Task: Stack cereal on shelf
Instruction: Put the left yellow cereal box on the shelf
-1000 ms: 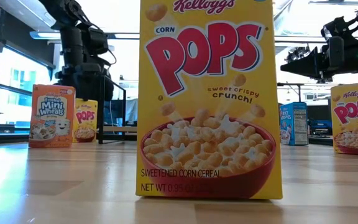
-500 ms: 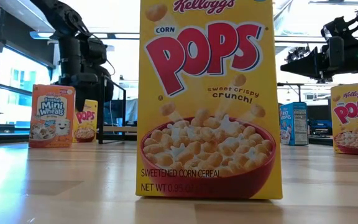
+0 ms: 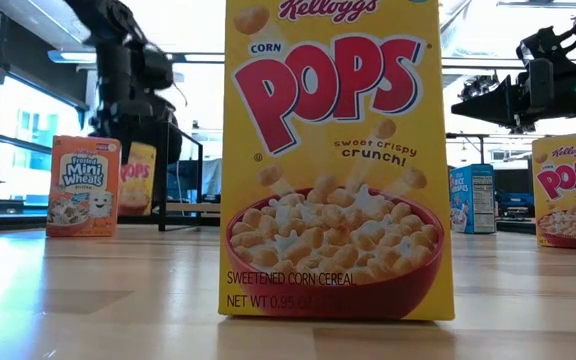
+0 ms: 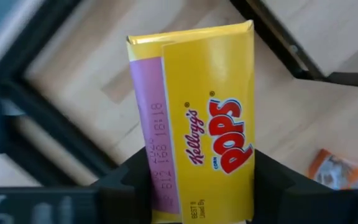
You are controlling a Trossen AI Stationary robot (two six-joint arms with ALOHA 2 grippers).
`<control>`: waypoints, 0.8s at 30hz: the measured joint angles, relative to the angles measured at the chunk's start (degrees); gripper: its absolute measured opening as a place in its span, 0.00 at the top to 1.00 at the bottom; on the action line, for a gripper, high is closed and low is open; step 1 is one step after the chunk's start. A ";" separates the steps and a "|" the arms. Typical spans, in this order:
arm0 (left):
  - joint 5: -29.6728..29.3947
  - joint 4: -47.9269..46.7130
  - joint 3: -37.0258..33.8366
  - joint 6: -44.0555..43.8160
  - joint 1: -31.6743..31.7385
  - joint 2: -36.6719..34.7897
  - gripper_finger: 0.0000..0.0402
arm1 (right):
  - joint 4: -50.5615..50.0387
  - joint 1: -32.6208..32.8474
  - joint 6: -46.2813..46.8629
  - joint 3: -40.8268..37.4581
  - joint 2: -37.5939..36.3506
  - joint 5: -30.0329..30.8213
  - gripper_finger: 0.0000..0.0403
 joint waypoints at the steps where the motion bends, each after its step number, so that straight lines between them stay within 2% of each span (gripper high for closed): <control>1: -0.56 -1.87 2.14 0.25 0.00 -0.22 0.64 | -0.01 -0.02 0.00 0.01 0.00 0.02 1.00; 7: -5.52 -13.15 17.94 1.53 0.00 -1.15 0.65 | 0.00 -0.02 0.00 0.02 0.00 0.00 1.00; 10: -5.24 -15.05 25.97 1.51 -0.14 -1.17 0.65 | 0.00 -0.02 0.00 0.00 0.00 0.02 1.00; 13: -4.70 -14.63 32.97 2.23 -0.17 -1.15 0.66 | -0.02 -0.02 0.00 0.02 0.00 0.00 1.00; 17: -0.45 -11.62 39.54 3.75 -2.35 -0.03 0.66 | 0.00 -0.02 0.00 0.01 0.00 0.00 1.00; 24: 3.22 -3.38 43.68 5.69 -9.83 7.74 0.66 | -0.01 -0.02 0.00 0.01 -0.01 0.00 1.00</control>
